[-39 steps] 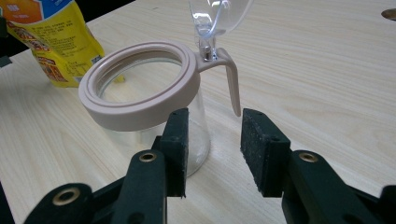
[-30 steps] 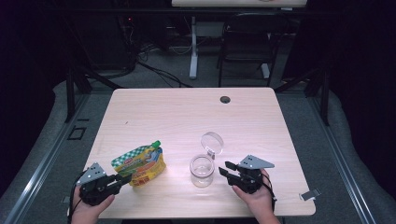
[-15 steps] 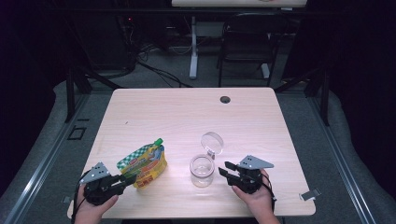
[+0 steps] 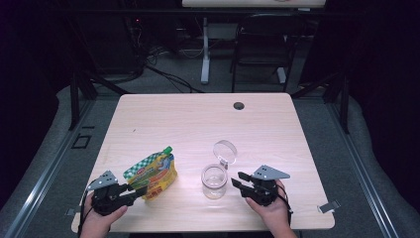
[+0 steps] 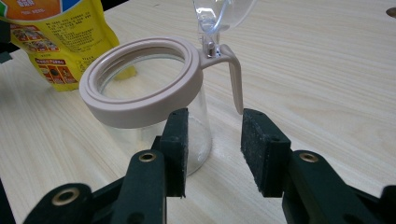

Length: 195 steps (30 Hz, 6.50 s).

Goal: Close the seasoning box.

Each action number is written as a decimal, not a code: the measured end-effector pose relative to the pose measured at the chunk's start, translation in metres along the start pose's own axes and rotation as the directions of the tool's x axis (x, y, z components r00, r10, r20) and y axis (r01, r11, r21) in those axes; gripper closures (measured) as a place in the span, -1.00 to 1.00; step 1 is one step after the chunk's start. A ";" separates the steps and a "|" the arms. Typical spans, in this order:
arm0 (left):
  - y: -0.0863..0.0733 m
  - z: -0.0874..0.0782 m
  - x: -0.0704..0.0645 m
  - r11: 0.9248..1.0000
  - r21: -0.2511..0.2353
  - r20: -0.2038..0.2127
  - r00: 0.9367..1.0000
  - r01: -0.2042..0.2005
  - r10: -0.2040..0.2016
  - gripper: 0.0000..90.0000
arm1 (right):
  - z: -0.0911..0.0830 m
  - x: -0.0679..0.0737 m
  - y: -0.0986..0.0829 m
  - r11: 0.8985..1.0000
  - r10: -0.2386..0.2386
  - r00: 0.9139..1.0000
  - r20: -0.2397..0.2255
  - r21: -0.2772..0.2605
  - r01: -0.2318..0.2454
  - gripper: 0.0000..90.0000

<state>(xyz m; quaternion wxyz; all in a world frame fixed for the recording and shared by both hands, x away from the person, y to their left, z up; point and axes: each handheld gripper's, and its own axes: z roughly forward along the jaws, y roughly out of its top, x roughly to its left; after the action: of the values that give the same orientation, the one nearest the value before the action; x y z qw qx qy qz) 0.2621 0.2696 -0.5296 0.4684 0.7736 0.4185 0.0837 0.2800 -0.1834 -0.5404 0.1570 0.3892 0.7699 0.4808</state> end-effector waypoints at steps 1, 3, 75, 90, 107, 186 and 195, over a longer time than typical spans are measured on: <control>0.000 0.001 0.000 1.000 -0.003 -0.001 1.000 0.009 -0.009 0.29 | 0.000 0.000 0.000 1.000 0.000 1.000 -0.001 0.000 0.000 0.38; 0.000 0.002 0.001 1.000 0.004 -0.001 1.000 0.008 -0.008 0.27 | 0.000 0.000 0.000 1.000 0.002 1.000 -0.002 -0.003 -0.002 0.38; 0.003 0.051 0.012 0.997 0.075 0.014 0.999 -0.032 0.031 -0.06 | -0.001 -0.002 0.000 1.000 0.002 1.000 -0.007 0.000 -0.002 0.37; 0.002 0.056 0.009 0.997 0.064 0.049 0.998 -0.037 0.034 0.04 | 0.001 -0.002 -0.001 1.000 -0.006 1.000 -0.008 0.001 0.006 0.37; 0.004 0.059 0.008 0.997 0.066 0.063 0.997 -0.037 0.032 0.00 | 0.000 -0.002 -0.002 1.000 -0.006 1.000 -0.009 0.013 0.006 0.37; 0.011 0.049 -0.012 0.985 0.015 -0.087 0.981 -0.175 0.175 0.44 | 0.001 -0.001 -0.004 1.000 -0.018 1.000 0.009 -0.003 0.018 0.35; 0.011 0.048 -0.012 0.984 0.011 -0.083 0.980 -0.179 0.179 0.44 | 0.000 -0.001 -0.004 1.000 -0.024 1.000 0.013 -0.003 0.024 0.35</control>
<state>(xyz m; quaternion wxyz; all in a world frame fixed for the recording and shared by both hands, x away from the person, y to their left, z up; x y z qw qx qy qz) 0.2859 0.2269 -0.5442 0.4396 0.8048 0.3665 0.1569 0.2788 -0.1847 -0.5438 0.1685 0.3828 0.7728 0.4773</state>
